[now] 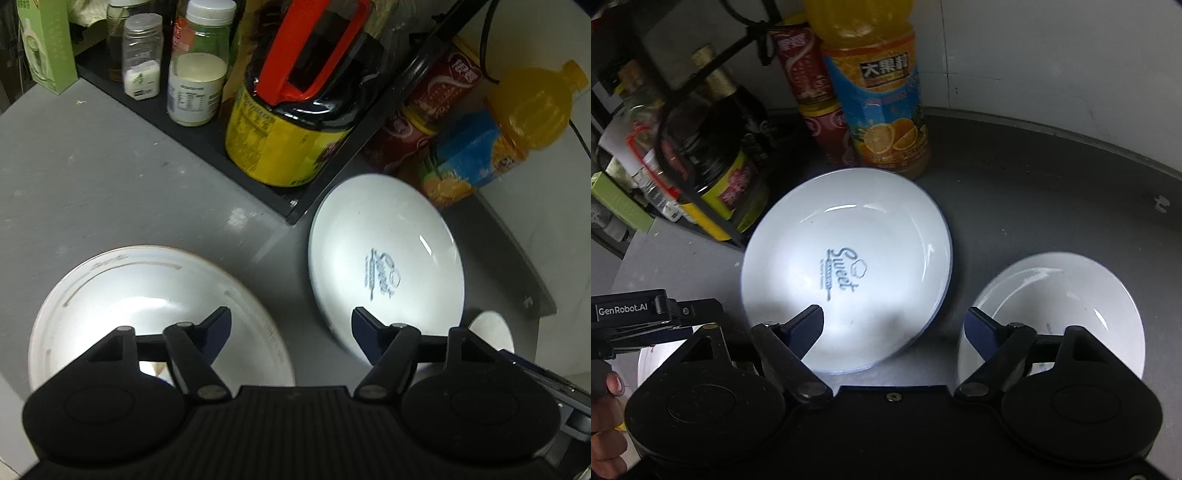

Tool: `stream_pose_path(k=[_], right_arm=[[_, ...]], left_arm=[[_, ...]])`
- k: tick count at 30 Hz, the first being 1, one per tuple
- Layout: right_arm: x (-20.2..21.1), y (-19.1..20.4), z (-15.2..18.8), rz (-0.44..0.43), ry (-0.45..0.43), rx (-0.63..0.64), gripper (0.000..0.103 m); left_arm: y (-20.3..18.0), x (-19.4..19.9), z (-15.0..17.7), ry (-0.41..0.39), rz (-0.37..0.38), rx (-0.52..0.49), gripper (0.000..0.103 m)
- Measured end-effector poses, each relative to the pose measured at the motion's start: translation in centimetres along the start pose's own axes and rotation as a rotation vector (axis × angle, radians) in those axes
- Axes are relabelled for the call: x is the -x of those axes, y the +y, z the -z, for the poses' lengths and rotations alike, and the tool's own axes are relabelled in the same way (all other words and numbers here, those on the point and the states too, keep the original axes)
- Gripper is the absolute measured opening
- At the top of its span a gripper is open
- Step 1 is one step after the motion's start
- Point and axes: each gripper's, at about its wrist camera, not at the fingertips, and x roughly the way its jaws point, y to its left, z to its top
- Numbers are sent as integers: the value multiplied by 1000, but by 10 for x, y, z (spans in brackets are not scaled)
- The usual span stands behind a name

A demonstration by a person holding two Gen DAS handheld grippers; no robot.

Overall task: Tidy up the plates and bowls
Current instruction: 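Move both tools past the flower plate toward the white 'Sweet' plate, then close both tools on the rim of the white 'Sweet' plate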

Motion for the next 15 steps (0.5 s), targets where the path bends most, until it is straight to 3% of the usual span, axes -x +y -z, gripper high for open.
stream_pose_path(k=[9,15], right_arm=[[-31,-18,-21,37,8,-3,74],[-52,-31,-27,24,26,-41,58]], left_arm=[[-3,-36,-16,16,39,79,55],[-8,-57,-25,31,50,89,45]])
